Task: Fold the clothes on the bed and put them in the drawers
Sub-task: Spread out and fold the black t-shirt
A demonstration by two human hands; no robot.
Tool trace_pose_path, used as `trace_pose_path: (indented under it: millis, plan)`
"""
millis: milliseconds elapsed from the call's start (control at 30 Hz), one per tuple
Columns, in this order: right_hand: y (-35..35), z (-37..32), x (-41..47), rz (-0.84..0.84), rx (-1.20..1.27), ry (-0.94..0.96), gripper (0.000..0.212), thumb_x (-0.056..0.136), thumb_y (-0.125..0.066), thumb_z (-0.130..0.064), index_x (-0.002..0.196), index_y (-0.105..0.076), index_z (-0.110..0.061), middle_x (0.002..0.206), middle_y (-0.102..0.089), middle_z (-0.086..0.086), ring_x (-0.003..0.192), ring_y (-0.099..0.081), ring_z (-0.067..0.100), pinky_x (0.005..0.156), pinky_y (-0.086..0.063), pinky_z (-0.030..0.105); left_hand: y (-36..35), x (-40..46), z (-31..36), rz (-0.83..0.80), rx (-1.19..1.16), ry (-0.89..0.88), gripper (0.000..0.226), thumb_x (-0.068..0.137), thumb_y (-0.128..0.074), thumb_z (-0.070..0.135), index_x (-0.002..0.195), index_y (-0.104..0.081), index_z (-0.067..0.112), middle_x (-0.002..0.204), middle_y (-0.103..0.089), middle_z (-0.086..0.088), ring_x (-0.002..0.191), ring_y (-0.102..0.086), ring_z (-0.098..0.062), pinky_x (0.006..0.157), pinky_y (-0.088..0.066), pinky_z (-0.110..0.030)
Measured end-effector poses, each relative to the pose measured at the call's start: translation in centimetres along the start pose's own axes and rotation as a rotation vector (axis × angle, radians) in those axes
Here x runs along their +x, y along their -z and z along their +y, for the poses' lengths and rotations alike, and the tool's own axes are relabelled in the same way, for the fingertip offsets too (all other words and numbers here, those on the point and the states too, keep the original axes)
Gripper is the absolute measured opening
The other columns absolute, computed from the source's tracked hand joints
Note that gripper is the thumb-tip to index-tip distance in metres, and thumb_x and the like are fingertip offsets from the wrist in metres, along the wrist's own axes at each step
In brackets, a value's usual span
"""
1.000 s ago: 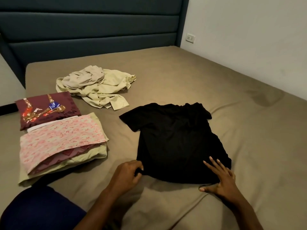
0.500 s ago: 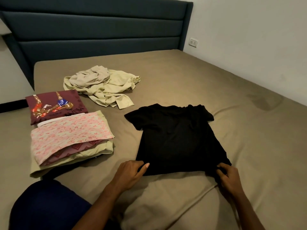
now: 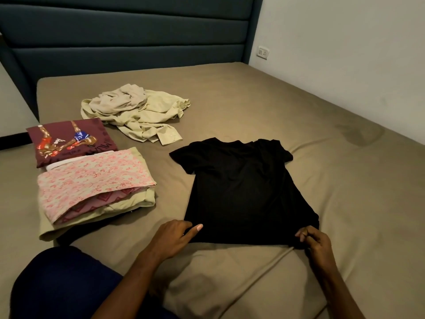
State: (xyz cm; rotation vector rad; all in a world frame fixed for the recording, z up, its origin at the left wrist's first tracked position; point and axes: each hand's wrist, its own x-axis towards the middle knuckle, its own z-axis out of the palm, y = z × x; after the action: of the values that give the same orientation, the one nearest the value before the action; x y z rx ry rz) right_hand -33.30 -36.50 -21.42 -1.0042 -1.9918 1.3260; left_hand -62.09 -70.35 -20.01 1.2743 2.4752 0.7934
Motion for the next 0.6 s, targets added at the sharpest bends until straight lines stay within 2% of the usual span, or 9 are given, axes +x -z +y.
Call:
trace_pose_path:
  millis: [67, 133, 200, 233, 300, 367, 467, 533, 600]
  plan:
    - [0.1, 0.3, -0.3, 0.033, -0.14, 0.091, 0.035, 0.074, -0.057, 0.02, 0.069, -0.061, -0.014, 0.084, -0.066, 0.004, 0.082, -0.062, 0.032, 0.076, -0.05, 0.045, 0.0, 0.0, -0.2, -0.015, 0.037, 0.005, 0.055, 0.1, -0.045, 0.064, 0.072, -0.054, 0.017, 0.065, -0.057, 0.0, 0.063, -0.055, -0.014, 0.062, -0.044, -0.033]
    - [0.2, 0.1, -0.5, 0.064, -0.261, 0.149, 0.041, 0.068, -0.067, 0.018, 0.076, -0.065, -0.023, 0.088, -0.066, -0.006, 0.091, -0.061, 0.022, 0.083, -0.049, 0.039, 0.2, 0.1, -0.3, -0.06, 0.074, 0.02, 0.044, 0.095, -0.054, 0.061, 0.076, -0.058, 0.022, 0.071, -0.061, 0.003, 0.068, -0.058, -0.012, 0.066, -0.047, -0.033]
    - [0.0, -0.3, -0.7, 0.063, -0.317, 0.163, 0.045, 0.066, -0.075, 0.012, 0.079, -0.066, -0.03, 0.092, -0.066, -0.012, 0.097, -0.057, 0.016, 0.085, -0.046, 0.037, 0.4, 0.2, -0.2, -0.109, 0.016, 0.062, 0.042, 0.09, -0.061, 0.063, 0.075, -0.06, 0.024, 0.071, -0.063, 0.005, 0.068, -0.06, -0.01, 0.066, -0.049, -0.034]
    - [0.0, -0.4, -0.6, 0.048, -0.317, 0.162, 0.045, 0.067, -0.079, 0.01, 0.077, -0.066, -0.032, 0.092, -0.065, -0.013, 0.099, -0.056, 0.014, 0.086, -0.045, 0.038, 0.6, 0.4, -0.1, -0.135, -0.09, 0.098, 0.044, 0.087, -0.067, 0.063, 0.074, -0.061, 0.022, 0.068, -0.063, 0.005, 0.064, -0.06, -0.01, 0.063, -0.05, -0.034]
    - [0.1, -0.4, -0.4, 0.006, -0.278, 0.141, 0.039, 0.069, -0.084, 0.004, 0.073, -0.065, -0.03, 0.094, -0.065, -0.013, 0.101, -0.057, 0.016, 0.087, -0.045, 0.037, 1.1, 0.4, -0.1, -0.198, -0.454, 0.203, 0.045, 0.076, -0.082, 0.057, 0.073, -0.061, 0.018, 0.06, -0.06, -0.001, 0.054, -0.061, -0.015, 0.052, -0.049, -0.032]
    - [0.6, -0.3, -0.2, -0.036, -0.204, 0.106, 0.032, 0.072, -0.088, 0.0, 0.074, -0.068, -0.025, 0.097, -0.067, -0.009, 0.102, -0.061, 0.02, 0.09, -0.048, 0.037, 1.7, 0.5, 0.0, -0.231, -0.708, 0.274, 0.047, 0.067, -0.091, 0.048, 0.078, -0.064, 0.012, 0.06, -0.059, -0.01, 0.053, -0.064, -0.021, 0.048, -0.05, -0.027]
    - [1.3, -0.5, 0.2, -0.098, -0.062, 0.057, 0.027, 0.073, -0.086, 0.008, 0.077, -0.075, -0.017, 0.101, -0.071, 0.001, 0.1, -0.068, 0.025, 0.093, -0.051, 0.035, 2.5, 0.2, 0.4, -0.224, -0.831, 0.342, 0.039, 0.071, -0.09, 0.033, 0.084, -0.072, 0.001, 0.07, -0.068, -0.015, 0.064, -0.07, -0.027, 0.054, -0.056, -0.027]
    - [1.6, -0.2, 0.4, -0.116, 0.004, 0.018, 0.028, 0.079, -0.077, 0.013, 0.079, -0.079, -0.015, 0.105, -0.07, 0.006, 0.103, -0.068, 0.03, 0.091, -0.052, 0.036, 2.9, 0.2, 0.3, -0.197, -0.886, 0.382, 0.033, 0.079, -0.085, 0.024, 0.09, -0.074, -0.006, 0.076, -0.07, -0.017, 0.069, -0.071, -0.029, 0.058, -0.058, -0.027]
    - [1.6, 0.0, 0.4, -0.107, 0.092, -0.049, 0.029, 0.086, -0.066, 0.015, 0.08, -0.08, -0.01, 0.108, -0.069, 0.01, 0.107, -0.065, 0.036, 0.09, -0.05, 0.04, 3.2, 0.1, 0.1, -0.164, -0.939, 0.421, 0.027, 0.085, -0.081, 0.024, 0.086, -0.076, -0.003, 0.075, -0.067, -0.015, 0.068, -0.07, -0.027, 0.064, -0.061, -0.033]
